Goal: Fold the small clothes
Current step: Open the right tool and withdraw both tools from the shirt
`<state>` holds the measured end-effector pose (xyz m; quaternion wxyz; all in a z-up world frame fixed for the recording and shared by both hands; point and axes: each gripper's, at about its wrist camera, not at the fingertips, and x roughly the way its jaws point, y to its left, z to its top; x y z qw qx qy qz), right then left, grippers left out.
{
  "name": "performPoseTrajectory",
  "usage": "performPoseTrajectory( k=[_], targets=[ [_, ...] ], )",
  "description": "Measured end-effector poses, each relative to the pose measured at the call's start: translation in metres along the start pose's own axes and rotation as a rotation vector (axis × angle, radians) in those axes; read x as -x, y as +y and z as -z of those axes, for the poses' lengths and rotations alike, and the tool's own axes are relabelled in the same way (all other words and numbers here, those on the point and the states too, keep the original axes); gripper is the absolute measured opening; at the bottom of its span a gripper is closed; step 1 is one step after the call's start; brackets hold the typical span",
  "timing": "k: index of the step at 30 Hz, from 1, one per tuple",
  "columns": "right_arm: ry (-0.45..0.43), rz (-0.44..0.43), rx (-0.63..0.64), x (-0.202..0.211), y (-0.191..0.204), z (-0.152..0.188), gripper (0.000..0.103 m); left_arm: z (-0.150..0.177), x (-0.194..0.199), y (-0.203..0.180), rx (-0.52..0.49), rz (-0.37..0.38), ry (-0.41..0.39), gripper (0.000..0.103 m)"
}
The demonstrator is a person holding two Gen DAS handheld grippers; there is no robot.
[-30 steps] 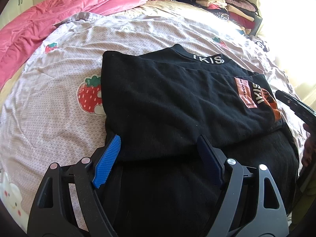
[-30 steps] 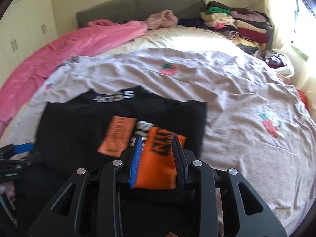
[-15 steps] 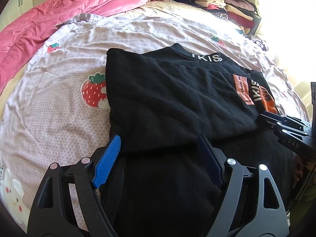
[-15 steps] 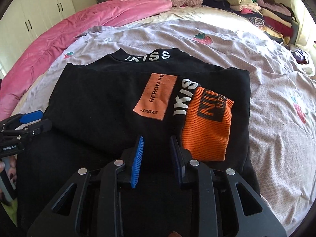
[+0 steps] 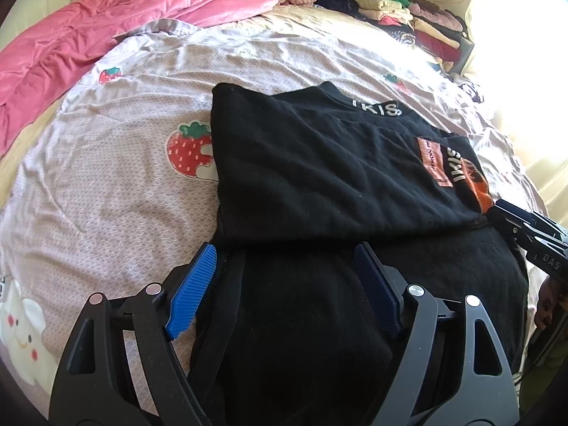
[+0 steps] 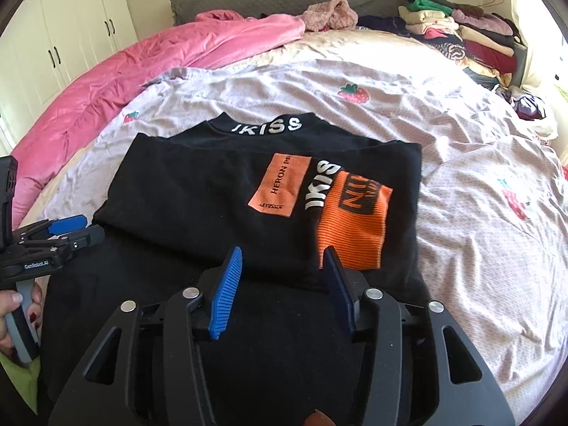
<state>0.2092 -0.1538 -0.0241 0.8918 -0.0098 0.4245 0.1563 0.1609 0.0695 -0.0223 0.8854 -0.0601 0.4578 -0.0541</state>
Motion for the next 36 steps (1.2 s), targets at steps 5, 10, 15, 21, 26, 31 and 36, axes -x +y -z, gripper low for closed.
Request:
performPoseTrajectory(
  k=[5,10,15,21,26,31,36],
  targets=[
    [-0.028,0.004,-0.008,0.015,-0.002,0.002,0.06,0.004,0.018,0.001,0.005,-0.002,-0.033,0.072],
    [-0.057,-0.001,-0.014,0.029,-0.001,0.006,0.067,0.009,0.032,0.002,-0.004,-0.013,-0.051,0.072],
    [-0.082,-0.007,-0.025,0.039,0.001,0.008,0.076,0.016,0.046,0.007,0.013,-0.02,-0.067,0.081],
    [-0.106,-0.02,-0.024,0.052,0.002,0.013,0.079,0.024,0.061,0.018,0.049,-0.03,-0.079,0.085],
    [-0.121,-0.034,-0.009,0.063,0.004,0.019,0.08,0.034,0.074,0.029,0.085,-0.026,-0.08,0.085],
    [-0.129,-0.051,0.005,0.073,0.008,0.028,0.08,0.047,0.088,0.036,0.104,-0.032,-0.086,0.085],
    [-0.143,-0.063,0.025,0.085,0.011,0.038,0.08,0.061,0.1,0.039,0.111,-0.037,-0.087,0.085]
  ],
)
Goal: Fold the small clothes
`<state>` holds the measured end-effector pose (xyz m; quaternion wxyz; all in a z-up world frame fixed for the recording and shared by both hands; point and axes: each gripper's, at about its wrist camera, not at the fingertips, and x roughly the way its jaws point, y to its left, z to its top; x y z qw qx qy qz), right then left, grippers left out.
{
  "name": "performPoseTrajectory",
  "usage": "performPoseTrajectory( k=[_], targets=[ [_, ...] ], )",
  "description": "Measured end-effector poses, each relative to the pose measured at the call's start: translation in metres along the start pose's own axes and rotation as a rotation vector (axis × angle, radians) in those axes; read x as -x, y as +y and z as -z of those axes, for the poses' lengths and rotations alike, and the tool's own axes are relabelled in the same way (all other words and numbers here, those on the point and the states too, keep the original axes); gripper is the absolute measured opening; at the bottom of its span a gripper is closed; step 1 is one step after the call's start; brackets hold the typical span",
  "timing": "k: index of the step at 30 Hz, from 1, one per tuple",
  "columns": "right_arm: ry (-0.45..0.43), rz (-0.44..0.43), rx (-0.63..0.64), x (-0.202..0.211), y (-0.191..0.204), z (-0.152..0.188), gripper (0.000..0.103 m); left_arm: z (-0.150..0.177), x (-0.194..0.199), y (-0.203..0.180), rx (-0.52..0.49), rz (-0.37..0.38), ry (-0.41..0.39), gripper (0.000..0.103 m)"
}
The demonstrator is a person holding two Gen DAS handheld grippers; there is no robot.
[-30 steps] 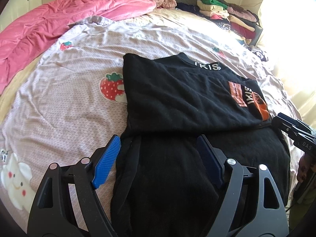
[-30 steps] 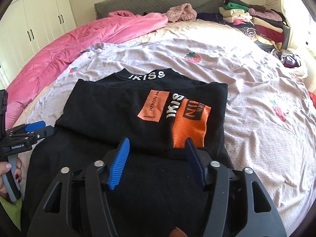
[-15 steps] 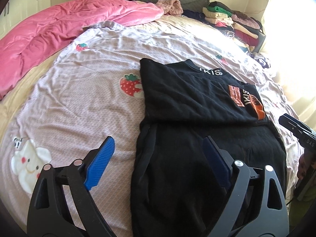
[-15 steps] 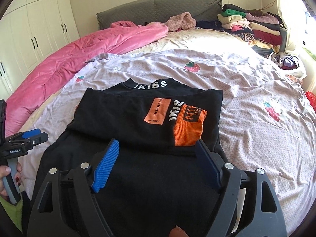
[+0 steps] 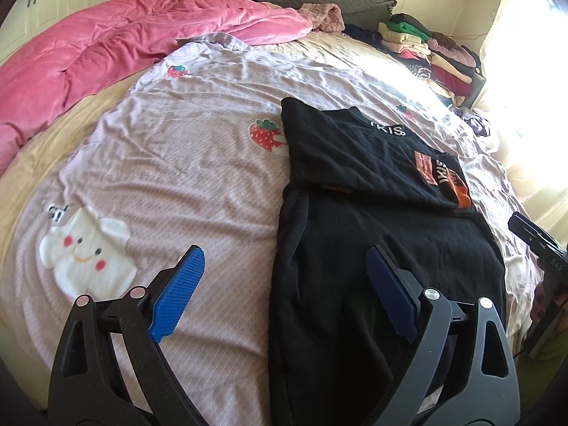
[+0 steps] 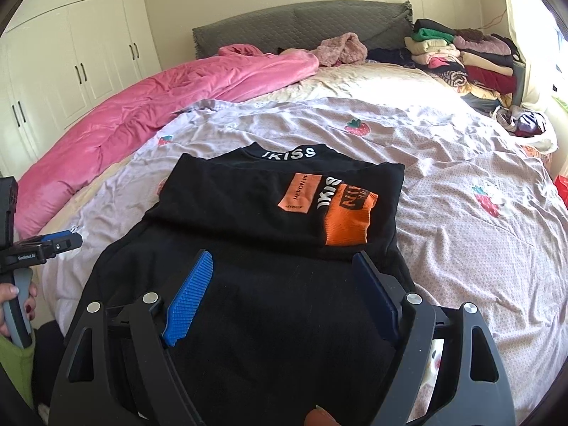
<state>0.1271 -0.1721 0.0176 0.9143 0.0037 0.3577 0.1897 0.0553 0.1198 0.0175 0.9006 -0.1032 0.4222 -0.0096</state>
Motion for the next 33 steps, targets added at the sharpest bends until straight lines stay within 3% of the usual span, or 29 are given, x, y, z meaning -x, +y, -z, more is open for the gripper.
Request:
performPoseTrajectory(
  k=[14,22,28,33],
  targets=[
    [0.017,-0.024,0.01,0.019,0.005,0.029,0.08,0.053,0.023,-0.005,-0.021,0.033,0.065,0.085],
    [0.046,-0.059,0.009,0.022,0.009,0.049,0.08,0.089,0.014,-0.014,-0.043,0.075,0.167,0.059],
    [0.088,-0.097,0.011,0.02,0.013,0.066,0.08,0.099,-0.004,-0.023,-0.04,0.039,0.222,0.059],
    [0.119,-0.121,0.016,0.017,0.02,0.079,0.08,0.103,-0.009,-0.023,-0.034,0.042,0.215,0.056]
  ],
)
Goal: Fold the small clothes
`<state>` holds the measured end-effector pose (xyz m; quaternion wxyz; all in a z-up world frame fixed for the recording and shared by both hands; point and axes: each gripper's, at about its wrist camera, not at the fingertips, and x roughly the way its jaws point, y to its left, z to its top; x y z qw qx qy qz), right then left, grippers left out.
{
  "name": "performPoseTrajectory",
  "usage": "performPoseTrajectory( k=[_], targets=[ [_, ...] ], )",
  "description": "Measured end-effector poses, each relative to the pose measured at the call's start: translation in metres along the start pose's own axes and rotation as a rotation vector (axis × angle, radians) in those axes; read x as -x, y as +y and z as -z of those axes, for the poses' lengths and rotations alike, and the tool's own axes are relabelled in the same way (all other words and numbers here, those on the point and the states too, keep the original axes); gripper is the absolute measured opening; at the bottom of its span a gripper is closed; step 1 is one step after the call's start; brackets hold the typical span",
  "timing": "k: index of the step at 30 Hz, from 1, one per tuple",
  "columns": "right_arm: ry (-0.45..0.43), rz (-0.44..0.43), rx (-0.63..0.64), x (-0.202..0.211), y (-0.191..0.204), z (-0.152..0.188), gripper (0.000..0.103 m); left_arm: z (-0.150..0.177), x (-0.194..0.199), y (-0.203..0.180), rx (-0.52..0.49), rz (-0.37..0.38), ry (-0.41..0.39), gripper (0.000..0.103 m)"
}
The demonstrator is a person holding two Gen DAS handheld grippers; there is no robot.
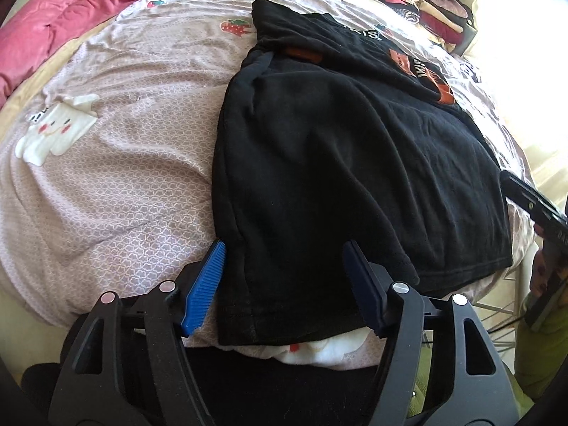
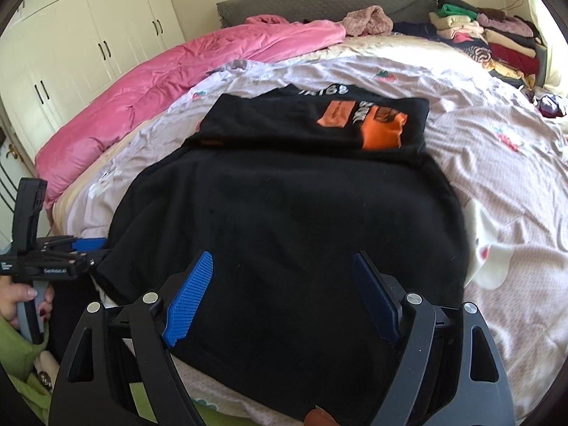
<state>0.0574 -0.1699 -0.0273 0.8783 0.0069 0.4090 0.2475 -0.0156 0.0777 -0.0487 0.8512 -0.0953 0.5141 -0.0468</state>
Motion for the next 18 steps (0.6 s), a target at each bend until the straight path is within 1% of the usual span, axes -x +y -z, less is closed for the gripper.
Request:
performPoseTrajectory(
  k=[1,2,3,6,8,10,13,16,18],
  targets=[
    [0.003,-0.005,0.0,0.0,0.001,0.001,0.08,0.0,0.0,0.001,0.0,0.001,-0.002,0.043],
    [0.005,-0.012,0.003,-0.001,0.003,0.002,0.08,0.001,-0.001,0.003,-0.005,-0.013,-0.009,0.026],
    [0.004,-0.014,0.007,-0.001,0.005,0.002,0.08,0.002,-0.001,0.005,-0.003,-0.028,-0.012,0.02],
    [0.002,-0.019,0.013,0.0,0.008,0.001,0.08,0.005,0.002,0.016,0.03,0.008,-0.021,0.014],
    [-0.002,-0.017,0.017,0.001,0.009,0.0,0.08,0.008,0.01,0.02,0.03,0.002,-0.031,0.01],
    [-0.008,-0.011,0.017,0.005,0.006,0.0,0.08,0.01,0.02,0.023,0.029,-0.013,-0.05,0.008],
    [-0.008,0.011,0.011,0.011,-0.001,0.003,0.08,0.014,0.031,0.032,0.047,-0.026,-0.065,0.007],
    [0.007,0.037,0.001,0.012,-0.009,0.009,0.08,0.016,0.029,0.04,0.072,-0.024,-0.051,0.007],
    [0.023,0.056,-0.014,0.012,-0.016,0.016,0.08,0.016,0.027,0.041,0.07,-0.024,-0.043,0.007]
  ],
)
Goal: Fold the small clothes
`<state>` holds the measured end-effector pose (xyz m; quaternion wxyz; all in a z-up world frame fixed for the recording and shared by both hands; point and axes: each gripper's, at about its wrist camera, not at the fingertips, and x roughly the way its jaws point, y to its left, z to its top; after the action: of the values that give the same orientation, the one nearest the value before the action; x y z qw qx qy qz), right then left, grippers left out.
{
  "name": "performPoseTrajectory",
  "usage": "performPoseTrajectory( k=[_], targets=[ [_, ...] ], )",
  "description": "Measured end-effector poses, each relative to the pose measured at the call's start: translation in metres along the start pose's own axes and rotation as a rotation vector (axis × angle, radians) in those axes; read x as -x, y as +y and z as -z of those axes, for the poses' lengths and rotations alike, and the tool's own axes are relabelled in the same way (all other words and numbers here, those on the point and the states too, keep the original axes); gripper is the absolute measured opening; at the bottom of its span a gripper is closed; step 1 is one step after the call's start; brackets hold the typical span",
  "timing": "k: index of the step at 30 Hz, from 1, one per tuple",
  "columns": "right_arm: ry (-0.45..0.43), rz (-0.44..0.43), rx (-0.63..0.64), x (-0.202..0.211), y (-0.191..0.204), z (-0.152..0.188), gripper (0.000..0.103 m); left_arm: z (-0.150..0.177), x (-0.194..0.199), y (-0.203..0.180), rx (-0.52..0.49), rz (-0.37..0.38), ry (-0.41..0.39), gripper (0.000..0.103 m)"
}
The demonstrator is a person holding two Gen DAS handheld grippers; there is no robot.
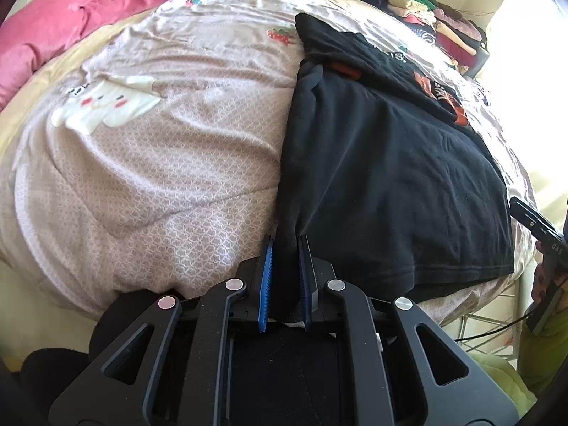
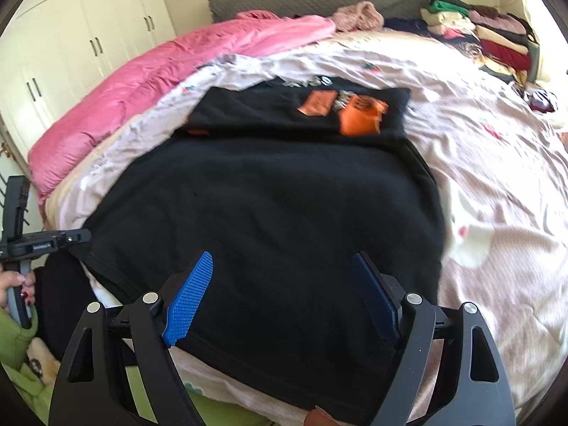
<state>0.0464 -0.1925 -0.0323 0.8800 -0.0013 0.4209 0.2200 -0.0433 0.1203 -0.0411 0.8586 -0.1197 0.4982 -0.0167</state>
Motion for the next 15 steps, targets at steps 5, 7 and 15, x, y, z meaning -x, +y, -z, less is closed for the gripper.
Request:
performPoseTrajectory(
  k=[5,7,15],
  targets=[
    [0.032,0.06,-0.026,0.004,-0.017,0.015,0.08,-0.002,-0.001,0.0,0.0,0.003,0.003,0.009],
    [0.036,0.075,-0.039,0.008,-0.023,0.019,0.08,-0.002,0.0,0.002,0.002,0.004,0.001,0.01],
    [0.026,0.114,-0.068,0.028,-0.042,0.031,0.08,-0.004,0.008,-0.007,-0.022,-0.003,-0.028,0.029]
  ],
)
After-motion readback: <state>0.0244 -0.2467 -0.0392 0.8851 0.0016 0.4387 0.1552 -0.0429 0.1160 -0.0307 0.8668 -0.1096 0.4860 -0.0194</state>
